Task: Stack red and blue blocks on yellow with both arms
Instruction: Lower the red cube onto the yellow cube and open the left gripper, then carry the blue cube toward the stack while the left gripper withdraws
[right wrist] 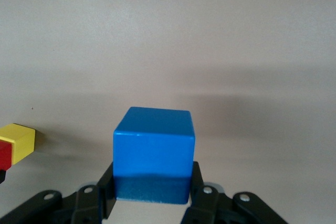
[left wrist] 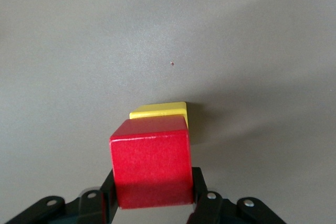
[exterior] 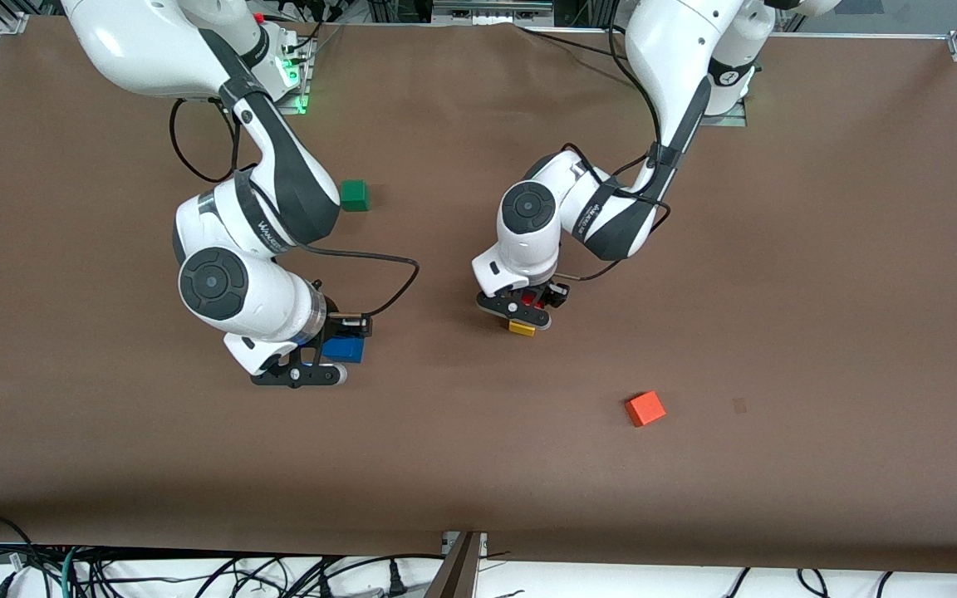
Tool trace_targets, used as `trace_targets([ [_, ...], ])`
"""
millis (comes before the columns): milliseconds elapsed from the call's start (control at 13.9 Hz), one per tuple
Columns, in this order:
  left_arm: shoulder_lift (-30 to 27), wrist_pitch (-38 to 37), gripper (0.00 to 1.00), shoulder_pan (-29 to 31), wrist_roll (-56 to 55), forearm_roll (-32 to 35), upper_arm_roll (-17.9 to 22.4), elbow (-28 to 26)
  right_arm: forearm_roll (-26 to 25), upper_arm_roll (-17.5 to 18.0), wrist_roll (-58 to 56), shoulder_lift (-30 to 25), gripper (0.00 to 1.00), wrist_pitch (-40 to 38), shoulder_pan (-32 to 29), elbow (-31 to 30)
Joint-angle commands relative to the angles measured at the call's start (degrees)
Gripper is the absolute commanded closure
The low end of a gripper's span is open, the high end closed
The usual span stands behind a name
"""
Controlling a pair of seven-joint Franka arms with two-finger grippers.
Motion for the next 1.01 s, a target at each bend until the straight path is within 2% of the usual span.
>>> trace_targets([
  [0,0.6,0.1,0.0,0.1,0.2,-1.2,0.1,1.5,0.4,0.2,1.2,0.8,0.7,-1.0,0.3,1.8],
  [287,-1.3,-4.8,0.0,1.4,0.0,-5.2,0.4,5.5,0.4,0.2,1.4,0.8,0.7,-1.0,0.9,1.8],
  [431,-3.1,-9.1,0.0,4.0,0.0,-5.6,0.6,7.9,0.5,0.2,6.2,0.8,0.7,-1.0,1.8,1.6],
  [718,-8.9,-13.6,0.0,15.2,0.4,-5.3,0.6,11.6,0.2,0.1,15.9,1.3,0.7,1.2,7.0,1.1],
  [933,-15.2,-18.8,0.0,23.2,1.9,-5.4,0.1,11.9,0.3,0.2,23.3,1.9,0.7,4.9,10.5,1.2],
])
